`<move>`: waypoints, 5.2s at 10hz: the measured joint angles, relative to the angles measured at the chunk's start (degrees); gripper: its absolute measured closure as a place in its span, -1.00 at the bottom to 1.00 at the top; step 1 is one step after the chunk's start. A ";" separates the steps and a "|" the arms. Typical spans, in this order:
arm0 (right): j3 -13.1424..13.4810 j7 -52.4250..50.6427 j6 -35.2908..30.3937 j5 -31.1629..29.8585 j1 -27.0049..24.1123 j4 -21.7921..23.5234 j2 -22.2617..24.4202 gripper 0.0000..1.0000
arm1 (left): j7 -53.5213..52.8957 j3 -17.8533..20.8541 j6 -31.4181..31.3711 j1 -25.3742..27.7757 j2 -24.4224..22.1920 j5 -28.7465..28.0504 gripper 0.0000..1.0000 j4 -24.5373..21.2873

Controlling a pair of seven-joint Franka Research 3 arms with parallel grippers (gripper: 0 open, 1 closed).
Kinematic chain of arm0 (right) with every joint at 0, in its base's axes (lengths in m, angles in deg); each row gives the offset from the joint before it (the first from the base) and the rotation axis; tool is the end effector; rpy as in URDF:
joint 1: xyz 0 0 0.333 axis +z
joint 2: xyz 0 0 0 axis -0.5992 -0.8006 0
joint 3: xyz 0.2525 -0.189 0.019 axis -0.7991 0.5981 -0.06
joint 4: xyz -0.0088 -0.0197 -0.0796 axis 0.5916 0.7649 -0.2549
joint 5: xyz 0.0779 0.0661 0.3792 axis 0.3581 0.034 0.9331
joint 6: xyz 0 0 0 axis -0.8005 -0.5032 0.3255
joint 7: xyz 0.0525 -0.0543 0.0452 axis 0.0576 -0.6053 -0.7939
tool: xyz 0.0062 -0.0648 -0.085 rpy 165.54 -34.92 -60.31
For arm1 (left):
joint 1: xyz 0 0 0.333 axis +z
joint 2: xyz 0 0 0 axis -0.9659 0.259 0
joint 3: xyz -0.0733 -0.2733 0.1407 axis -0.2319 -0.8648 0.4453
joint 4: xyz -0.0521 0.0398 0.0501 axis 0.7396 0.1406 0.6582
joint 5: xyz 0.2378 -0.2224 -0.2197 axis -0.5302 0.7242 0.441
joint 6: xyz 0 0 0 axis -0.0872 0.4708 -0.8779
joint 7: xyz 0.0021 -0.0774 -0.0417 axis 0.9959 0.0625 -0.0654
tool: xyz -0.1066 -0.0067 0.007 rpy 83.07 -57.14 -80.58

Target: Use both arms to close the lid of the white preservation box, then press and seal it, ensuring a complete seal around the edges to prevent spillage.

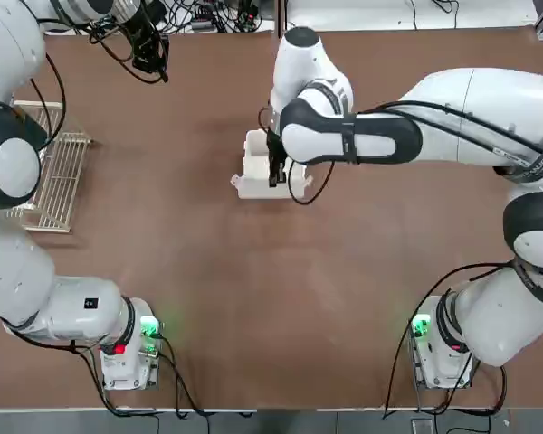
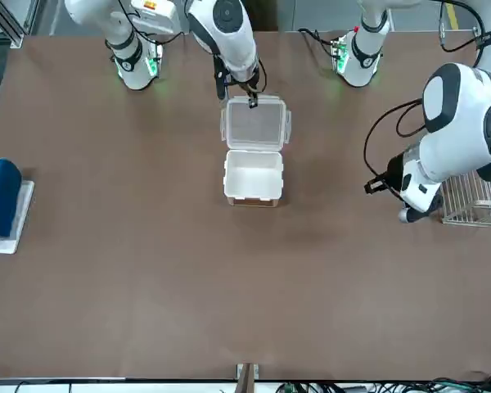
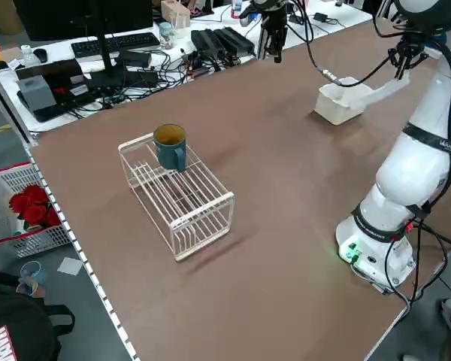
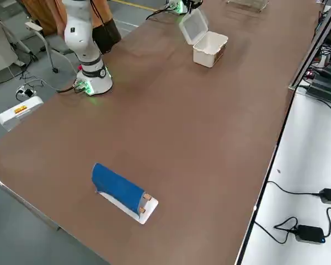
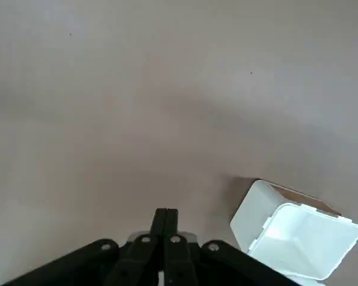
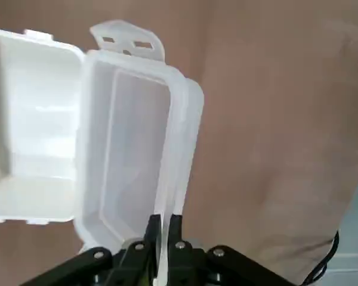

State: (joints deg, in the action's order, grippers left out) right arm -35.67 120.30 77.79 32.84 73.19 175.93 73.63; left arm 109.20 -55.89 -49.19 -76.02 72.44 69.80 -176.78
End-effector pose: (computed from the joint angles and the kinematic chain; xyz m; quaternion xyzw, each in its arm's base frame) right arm 0.3373 0.5216 0.4248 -0.7433 0.6536 0.1418 0.0135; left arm 0.5833 -0.1144 0.4440 0.9761 0.1661 -0.0799 0.1152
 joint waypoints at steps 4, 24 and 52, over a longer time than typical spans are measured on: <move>0.66 -2.08 1.14 -0.11 -2.91 -2.24 0.05 0.86 | 0.01 0.00 -1.25 0.00 0.93 0.00 0.98 0.00; 8.26 -11.16 11.70 -1.58 -2.21 -13.11 -19.36 0.89 | 15.36 -12.80 -20.51 -0.98 2.10 4.52 0.98 -16.04; 7.98 -11.17 13.29 -5.20 -1.93 -13.14 -20.44 0.89 | 23.00 -18.69 -41.80 -6.88 10.16 6.88 0.98 -21.18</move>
State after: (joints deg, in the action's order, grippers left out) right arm -27.70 109.13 91.08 27.64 71.26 162.79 53.19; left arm 132.20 -74.58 -90.99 -82.90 82.60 76.68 -197.96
